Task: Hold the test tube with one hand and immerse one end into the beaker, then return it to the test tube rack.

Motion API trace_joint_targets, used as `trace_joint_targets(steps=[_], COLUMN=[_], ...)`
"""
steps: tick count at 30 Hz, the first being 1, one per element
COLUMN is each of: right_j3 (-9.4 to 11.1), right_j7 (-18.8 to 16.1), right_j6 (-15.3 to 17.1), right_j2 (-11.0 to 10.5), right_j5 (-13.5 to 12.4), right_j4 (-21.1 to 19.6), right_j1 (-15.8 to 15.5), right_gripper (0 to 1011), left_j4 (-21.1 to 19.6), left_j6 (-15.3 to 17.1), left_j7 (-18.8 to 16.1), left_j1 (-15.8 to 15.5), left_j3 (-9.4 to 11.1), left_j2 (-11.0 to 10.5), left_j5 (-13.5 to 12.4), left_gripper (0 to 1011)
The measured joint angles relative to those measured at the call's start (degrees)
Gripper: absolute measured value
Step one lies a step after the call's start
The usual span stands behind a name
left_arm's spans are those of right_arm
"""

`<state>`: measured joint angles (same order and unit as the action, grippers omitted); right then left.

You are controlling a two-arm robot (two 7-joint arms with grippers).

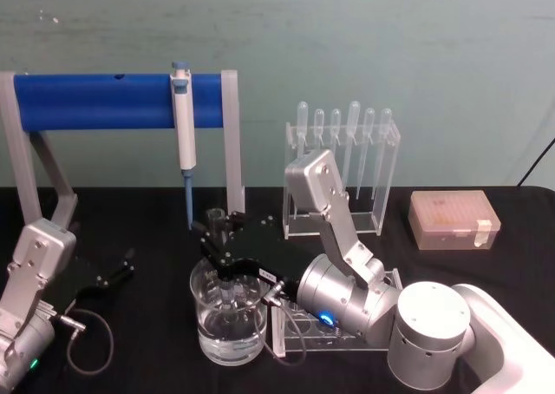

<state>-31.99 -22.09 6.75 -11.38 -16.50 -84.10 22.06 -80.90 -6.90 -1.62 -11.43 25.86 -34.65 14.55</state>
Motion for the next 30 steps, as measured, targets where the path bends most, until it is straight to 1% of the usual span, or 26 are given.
trace_joint_targets(steps=[30], right_j3=[0.0], right_j7=[0.0], right_j6=[0.0], right_j2=[0.0], right_j5=[0.0], right_j4=[0.0], right_j1=[0.0], right_gripper=[224], left_j4=[0.0], left_j6=[0.0], left_j7=[0.0], left_j1=[0.0], left_j3=[0.0], left_j2=[0.0], left_j5=[0.0], left_gripper=[1000])
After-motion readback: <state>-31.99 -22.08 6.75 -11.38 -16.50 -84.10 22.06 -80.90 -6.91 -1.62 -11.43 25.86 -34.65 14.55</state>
